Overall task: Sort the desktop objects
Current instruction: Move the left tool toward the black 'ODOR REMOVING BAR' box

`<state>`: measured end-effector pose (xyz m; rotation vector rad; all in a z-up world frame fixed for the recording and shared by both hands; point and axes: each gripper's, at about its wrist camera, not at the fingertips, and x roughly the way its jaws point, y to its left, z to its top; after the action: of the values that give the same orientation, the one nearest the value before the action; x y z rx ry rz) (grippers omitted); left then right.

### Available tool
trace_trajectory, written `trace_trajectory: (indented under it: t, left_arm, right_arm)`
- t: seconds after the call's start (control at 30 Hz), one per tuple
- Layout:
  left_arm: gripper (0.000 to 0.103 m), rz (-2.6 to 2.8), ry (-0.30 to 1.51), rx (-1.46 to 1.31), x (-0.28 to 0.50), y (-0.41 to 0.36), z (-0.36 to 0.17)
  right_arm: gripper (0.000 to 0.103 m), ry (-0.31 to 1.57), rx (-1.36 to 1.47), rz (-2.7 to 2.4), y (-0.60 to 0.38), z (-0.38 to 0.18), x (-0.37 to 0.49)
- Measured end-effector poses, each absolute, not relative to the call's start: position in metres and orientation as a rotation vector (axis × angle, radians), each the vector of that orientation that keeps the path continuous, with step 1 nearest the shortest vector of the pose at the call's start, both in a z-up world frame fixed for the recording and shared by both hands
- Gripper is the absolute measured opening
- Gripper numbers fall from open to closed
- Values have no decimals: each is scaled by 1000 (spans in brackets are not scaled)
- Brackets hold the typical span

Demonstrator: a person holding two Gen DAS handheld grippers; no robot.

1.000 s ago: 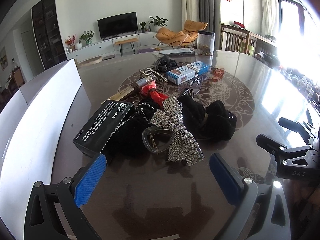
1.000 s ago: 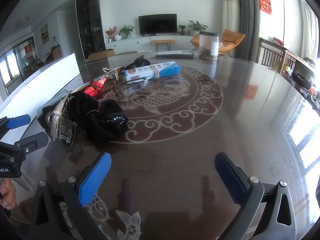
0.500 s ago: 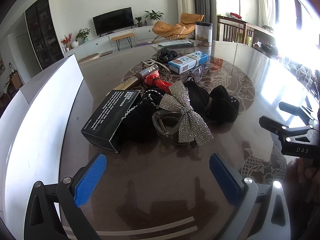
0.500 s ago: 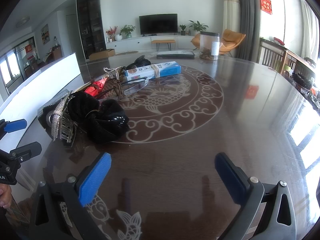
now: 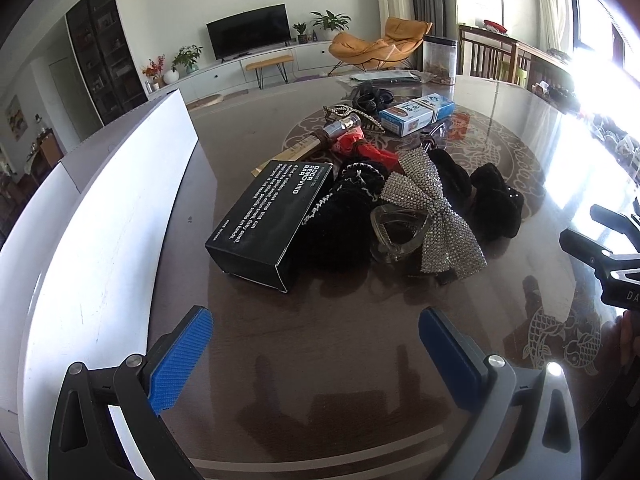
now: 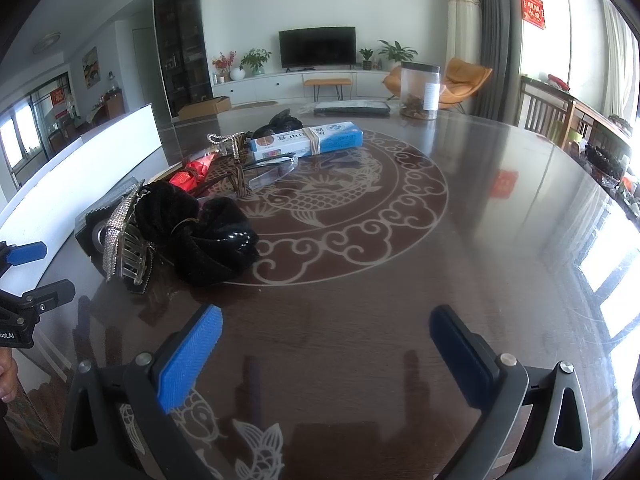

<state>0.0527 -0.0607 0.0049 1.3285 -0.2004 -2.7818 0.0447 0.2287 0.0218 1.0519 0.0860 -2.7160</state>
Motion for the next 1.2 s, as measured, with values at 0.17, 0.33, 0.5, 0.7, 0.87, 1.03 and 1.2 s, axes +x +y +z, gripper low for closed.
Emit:
trace_trajectory:
  t: [0.17, 0.33, 0.5, 0.7, 0.87, 1.03, 1.2]
  left_arm:
    - [103, -2760, -229, 1350, 41, -52, 6]
    - [103, -2754, -289, 1339, 38, -45, 7]
    - [103, -2737, -341, 1341, 35, -46, 8]
    - [103, -2685, -329, 1356, 25, -59, 13]
    - [103, -2659, -346, 1343, 16, -64, 20]
    - [103, -2615, -490, 1358, 2, -57, 20]
    - [103, -2586, -466, 1494, -26, -61, 5]
  right_arm:
    - [103, 89, 1050, -2714, 228, 22, 46]
    - [103, 89, 1051, -2714, 228, 22, 45]
    - [103, 88, 1052, -2714, 228, 22, 45]
    - [103, 89, 1052, -2713, 228, 22, 45]
    - [103, 88, 1052, -2712, 227, 21, 45]
    - [103, 89, 1054, -2709, 228, 21, 45]
    - [103, 88, 1054, -2709, 227, 21, 46]
